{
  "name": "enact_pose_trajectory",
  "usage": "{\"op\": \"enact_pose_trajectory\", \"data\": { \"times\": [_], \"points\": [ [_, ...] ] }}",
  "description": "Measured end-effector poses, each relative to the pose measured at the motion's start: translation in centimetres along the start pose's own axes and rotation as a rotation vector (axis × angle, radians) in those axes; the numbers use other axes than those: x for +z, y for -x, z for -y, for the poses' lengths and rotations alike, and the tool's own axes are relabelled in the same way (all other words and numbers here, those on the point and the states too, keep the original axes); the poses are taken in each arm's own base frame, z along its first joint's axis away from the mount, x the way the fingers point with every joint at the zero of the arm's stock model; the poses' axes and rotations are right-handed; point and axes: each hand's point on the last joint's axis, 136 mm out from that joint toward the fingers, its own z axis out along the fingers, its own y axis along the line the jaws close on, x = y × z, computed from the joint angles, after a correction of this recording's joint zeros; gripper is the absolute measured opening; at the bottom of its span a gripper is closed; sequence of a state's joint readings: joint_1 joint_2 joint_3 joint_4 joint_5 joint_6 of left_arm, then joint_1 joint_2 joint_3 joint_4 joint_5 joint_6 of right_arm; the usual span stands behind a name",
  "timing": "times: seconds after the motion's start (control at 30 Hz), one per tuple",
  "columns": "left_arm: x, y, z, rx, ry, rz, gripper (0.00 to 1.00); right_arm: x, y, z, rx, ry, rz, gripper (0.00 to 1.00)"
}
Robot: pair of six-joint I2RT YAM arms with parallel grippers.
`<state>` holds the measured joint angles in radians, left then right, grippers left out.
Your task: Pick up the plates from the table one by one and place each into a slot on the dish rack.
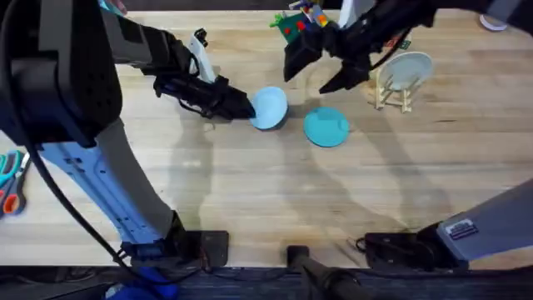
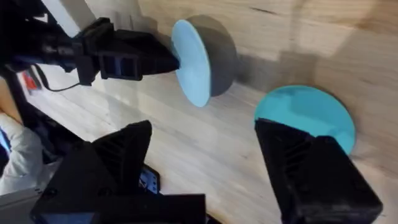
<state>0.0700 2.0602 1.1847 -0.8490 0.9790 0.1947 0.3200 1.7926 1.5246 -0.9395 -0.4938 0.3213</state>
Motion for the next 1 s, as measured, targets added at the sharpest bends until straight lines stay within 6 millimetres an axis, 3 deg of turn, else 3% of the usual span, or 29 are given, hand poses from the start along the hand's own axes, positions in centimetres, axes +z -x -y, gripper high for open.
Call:
{"op": "enact_pose_trajectory", "data": {
  "times": [0.3,0.53,1.0],
  "points": [
    [0.0,0.1,0.0,0.006,-0.001,0.005,0.041,3.0,0.7,-1.5,-0.072,0.019,0.0,0.995],
    [0.0,0.1,0.0,0.006,-0.002,0.005,0.041,6.4,-0.3,-0.9,-0.064,-0.002,-0.084,0.995],
    [0.0,0.1,0.0,0.006,-0.002,0.005,0.041,8.6,0.2,-0.4,-0.05,-0.004,-0.094,0.995]
  ]
}}
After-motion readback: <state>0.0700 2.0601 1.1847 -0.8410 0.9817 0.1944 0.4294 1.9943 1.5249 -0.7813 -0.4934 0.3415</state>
